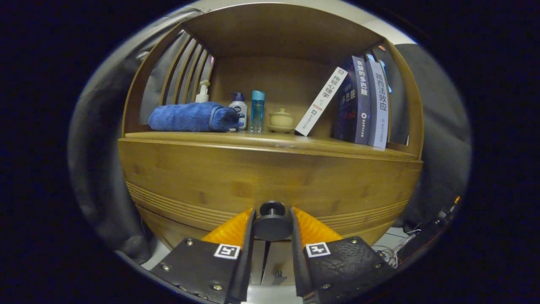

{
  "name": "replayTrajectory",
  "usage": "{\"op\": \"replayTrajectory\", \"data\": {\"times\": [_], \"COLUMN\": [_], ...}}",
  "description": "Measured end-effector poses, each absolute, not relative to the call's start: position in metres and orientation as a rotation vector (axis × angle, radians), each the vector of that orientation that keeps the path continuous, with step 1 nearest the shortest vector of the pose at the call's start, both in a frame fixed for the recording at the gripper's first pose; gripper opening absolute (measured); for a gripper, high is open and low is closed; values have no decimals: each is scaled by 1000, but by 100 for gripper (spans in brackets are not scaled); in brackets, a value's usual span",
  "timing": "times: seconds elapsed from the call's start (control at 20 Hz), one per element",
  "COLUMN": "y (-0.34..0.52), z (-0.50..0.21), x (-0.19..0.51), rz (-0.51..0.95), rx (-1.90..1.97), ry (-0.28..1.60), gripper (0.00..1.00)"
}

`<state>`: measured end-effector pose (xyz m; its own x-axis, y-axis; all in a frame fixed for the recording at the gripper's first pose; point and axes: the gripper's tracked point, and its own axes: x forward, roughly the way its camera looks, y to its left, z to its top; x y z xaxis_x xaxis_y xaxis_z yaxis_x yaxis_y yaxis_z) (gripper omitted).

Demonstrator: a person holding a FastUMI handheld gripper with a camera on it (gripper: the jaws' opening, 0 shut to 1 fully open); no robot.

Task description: Pull open the drawer, take out the items inside it, and place them on the countertop above the cabinet.

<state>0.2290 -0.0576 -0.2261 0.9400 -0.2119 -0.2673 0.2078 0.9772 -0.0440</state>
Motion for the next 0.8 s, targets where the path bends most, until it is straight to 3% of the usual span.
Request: {"op": "replayTrajectory", "data": {"times": [0.2, 0.8], "y": [-56, -55], "z": [-228, -224], "x": [230, 189], "rz": [-196, -219], "rx": [9, 0], "ry": [288, 300], "gripper": [31, 31]}}
